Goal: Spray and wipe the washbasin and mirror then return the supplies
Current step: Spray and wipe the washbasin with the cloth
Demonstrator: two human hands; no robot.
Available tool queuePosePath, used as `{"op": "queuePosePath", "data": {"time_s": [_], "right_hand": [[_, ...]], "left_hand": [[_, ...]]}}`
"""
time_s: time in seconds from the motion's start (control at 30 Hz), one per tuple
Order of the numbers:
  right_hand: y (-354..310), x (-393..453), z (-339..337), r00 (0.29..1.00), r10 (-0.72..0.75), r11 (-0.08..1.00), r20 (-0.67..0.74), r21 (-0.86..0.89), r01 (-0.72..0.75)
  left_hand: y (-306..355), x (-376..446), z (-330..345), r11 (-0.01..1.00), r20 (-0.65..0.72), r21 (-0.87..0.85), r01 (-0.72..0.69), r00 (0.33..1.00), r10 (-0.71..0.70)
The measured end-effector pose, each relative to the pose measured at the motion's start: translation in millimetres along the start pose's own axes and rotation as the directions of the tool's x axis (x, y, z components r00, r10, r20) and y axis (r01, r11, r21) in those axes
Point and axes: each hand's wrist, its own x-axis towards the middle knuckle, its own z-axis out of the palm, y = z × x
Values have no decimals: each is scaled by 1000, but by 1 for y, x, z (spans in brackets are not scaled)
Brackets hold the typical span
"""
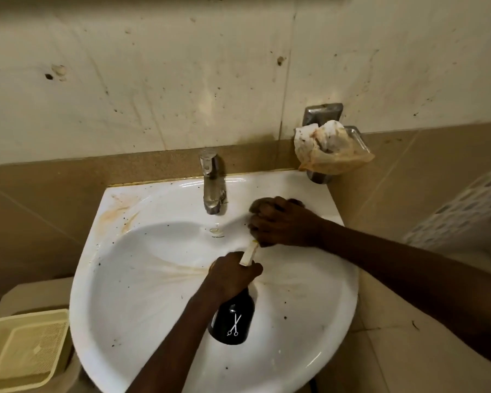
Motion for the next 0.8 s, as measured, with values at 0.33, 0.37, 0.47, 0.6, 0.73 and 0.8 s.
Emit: {"op": "queuePosePath", "data": {"time_s": [0.33,0.37,0.47,0.6,0.73,0.8], "right_hand": [[-14,-28,-51,752,-80,869,655,416,-269],[-15,-28,-55,735,-53,870,676,393,-298],[-20,-27,-66,722,193,870,665,224,-439],[-44,-42,-88,655,436,757,617,142,-637],[-49,-45,-94,619,515,720,593,93,-688],[-33,-32,-85,617,548,724,565,49,-688]], "left_hand": [[11,-10,9,981,132,195,13,990,-39],[15,-12,9,967,164,253,-24,986,-18],[23,-19,6,917,196,376,-130,979,58],[25,-30,5,894,79,421,-153,988,132],[20,-35,5,906,177,372,-204,973,147],[21,-39,6,884,241,392,-253,956,167]]}}
